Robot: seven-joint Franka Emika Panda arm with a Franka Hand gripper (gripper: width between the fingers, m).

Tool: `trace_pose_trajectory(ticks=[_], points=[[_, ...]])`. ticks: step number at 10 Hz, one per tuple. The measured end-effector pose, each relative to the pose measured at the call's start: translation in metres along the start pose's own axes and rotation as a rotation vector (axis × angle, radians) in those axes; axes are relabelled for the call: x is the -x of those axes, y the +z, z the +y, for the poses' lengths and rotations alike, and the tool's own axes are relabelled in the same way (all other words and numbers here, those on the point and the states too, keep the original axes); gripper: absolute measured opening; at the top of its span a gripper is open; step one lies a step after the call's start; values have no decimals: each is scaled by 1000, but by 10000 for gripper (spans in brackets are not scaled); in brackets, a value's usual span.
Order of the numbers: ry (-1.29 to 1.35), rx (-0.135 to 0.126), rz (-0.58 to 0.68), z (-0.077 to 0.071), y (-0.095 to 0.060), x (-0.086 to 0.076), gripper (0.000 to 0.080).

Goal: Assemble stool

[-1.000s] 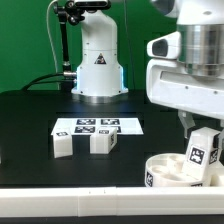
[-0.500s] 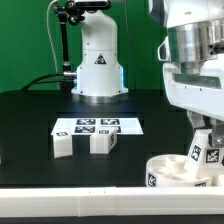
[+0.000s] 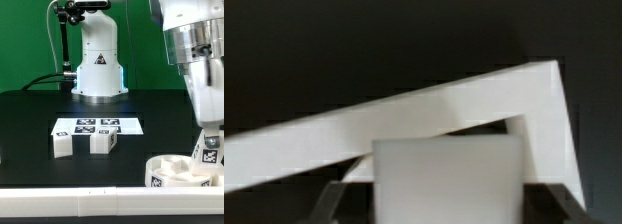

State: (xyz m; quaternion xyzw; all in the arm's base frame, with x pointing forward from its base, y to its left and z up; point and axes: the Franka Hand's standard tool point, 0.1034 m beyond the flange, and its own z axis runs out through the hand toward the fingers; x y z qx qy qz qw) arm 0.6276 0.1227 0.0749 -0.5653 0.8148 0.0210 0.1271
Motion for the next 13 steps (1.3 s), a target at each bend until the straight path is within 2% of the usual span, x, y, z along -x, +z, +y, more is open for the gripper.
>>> trace_pose_trajectory(ticks=[3,5,7,8,9,10,12,13], points=[[216,-41,-24,1,1,5,340],[273,-43,-39,1,1,3,340],[207,-40,-36,2,1,4,353],[95,-9,-35,2,-4,1,533],[26,-15,-37,-1,-12,-2,621],[-53,-23,-36,-3,-17,-5,621],[-224,-43,-21,-18,-34,-34,643],[-222,-36,-19,-21,-35,-39,648]])
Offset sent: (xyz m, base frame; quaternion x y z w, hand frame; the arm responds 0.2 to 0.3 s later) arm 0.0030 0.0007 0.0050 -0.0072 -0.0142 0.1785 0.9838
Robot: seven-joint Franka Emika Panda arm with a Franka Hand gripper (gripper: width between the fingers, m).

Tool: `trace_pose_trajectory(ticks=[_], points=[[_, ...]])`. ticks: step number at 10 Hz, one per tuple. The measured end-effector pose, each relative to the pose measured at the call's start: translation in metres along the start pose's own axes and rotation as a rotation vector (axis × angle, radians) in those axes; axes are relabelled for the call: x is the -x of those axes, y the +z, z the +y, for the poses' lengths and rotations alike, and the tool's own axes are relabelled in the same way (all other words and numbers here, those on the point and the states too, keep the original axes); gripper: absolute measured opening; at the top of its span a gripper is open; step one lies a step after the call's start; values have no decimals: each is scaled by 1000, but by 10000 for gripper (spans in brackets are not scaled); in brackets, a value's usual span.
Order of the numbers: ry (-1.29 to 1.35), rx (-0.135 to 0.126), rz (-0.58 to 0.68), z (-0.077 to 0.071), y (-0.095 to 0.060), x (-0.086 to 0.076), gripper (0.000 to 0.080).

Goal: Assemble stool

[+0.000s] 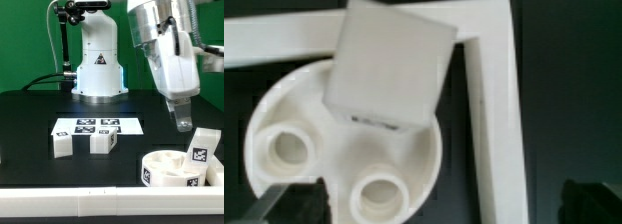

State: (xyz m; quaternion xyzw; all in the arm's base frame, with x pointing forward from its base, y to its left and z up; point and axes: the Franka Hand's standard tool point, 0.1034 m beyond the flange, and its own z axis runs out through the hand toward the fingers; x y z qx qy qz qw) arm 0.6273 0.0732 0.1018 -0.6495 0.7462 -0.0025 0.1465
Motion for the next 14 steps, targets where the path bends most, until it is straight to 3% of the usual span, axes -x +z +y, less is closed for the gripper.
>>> trace_pose_trajectory(ticks=[4,5,6,7,9,14], points=[[-6,3,-2,2,2,4,649],[-113,32,4,5,3,2,649],[-310,95,15,10,3,-6,649],[-450,103,13,10,3,-19,649],[-516,100,2,10,1,-50,649],[-512,101,1,11,3,-44,649]])
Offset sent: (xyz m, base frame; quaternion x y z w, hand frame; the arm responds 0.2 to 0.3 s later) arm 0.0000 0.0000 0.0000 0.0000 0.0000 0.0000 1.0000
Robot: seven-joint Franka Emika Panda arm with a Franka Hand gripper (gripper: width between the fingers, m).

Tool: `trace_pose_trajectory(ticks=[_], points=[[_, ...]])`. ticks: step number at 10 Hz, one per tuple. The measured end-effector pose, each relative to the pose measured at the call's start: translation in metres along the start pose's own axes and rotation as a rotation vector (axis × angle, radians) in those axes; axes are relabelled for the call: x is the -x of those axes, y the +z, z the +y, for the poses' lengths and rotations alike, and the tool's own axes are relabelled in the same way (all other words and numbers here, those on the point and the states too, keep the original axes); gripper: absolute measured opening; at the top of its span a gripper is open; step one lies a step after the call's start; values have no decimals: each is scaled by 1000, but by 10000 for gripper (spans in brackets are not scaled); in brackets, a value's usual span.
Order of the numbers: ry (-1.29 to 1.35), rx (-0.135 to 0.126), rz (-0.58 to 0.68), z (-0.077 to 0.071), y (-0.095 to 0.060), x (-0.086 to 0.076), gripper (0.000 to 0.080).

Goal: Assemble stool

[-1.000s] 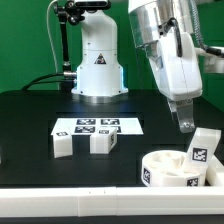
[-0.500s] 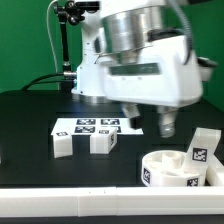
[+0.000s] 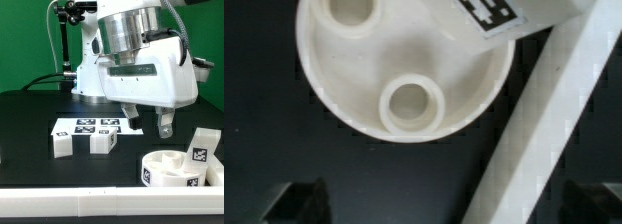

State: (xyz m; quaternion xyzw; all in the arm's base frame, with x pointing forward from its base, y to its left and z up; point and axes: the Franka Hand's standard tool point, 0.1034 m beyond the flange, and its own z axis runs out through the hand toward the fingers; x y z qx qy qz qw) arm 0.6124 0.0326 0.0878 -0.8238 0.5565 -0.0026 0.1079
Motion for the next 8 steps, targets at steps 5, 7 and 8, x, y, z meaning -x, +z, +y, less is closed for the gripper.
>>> trace_pose_trajectory(ticks=[5,7,8], points=[[-442,90,-1,11,-2,-16,649],[-542,91,-4,11,-1,-17,649],[-628,93,-7,11,-2,-18,649]])
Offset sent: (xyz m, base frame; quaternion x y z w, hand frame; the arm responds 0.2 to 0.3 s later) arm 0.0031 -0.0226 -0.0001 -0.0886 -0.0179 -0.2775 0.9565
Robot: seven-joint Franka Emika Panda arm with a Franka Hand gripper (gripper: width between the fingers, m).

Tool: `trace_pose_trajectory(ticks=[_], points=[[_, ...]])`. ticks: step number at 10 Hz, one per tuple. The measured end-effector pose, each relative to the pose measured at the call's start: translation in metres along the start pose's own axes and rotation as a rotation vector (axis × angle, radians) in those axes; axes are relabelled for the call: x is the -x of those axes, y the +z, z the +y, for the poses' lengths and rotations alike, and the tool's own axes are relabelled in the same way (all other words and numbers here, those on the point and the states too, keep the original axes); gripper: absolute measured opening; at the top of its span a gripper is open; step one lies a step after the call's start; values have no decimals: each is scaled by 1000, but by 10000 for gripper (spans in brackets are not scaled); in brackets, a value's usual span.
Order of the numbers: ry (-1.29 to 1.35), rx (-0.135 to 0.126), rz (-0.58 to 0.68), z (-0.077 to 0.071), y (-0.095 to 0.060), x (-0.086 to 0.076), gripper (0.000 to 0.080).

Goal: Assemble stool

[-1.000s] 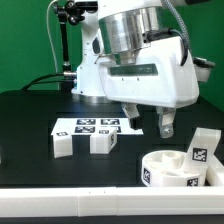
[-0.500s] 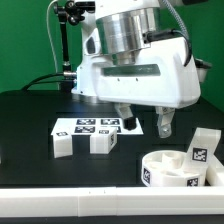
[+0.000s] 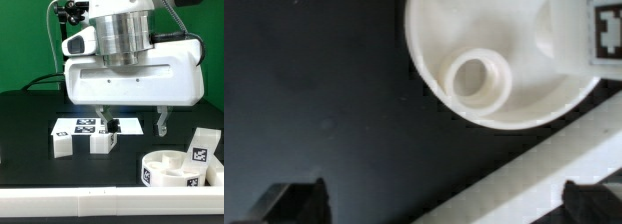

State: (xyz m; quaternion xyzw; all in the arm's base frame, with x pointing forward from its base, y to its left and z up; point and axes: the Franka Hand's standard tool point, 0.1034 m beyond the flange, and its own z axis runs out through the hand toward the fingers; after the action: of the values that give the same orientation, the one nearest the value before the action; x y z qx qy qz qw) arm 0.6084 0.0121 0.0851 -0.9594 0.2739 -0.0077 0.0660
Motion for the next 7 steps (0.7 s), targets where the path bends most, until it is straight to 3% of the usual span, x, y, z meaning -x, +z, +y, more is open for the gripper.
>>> trace_pose_trajectory(ticks=[2,3,7], points=[[-112,4,5,2,1,0,649],[-177,12,16,10,6,4,649],[-183,53,10,83,25,23,649]])
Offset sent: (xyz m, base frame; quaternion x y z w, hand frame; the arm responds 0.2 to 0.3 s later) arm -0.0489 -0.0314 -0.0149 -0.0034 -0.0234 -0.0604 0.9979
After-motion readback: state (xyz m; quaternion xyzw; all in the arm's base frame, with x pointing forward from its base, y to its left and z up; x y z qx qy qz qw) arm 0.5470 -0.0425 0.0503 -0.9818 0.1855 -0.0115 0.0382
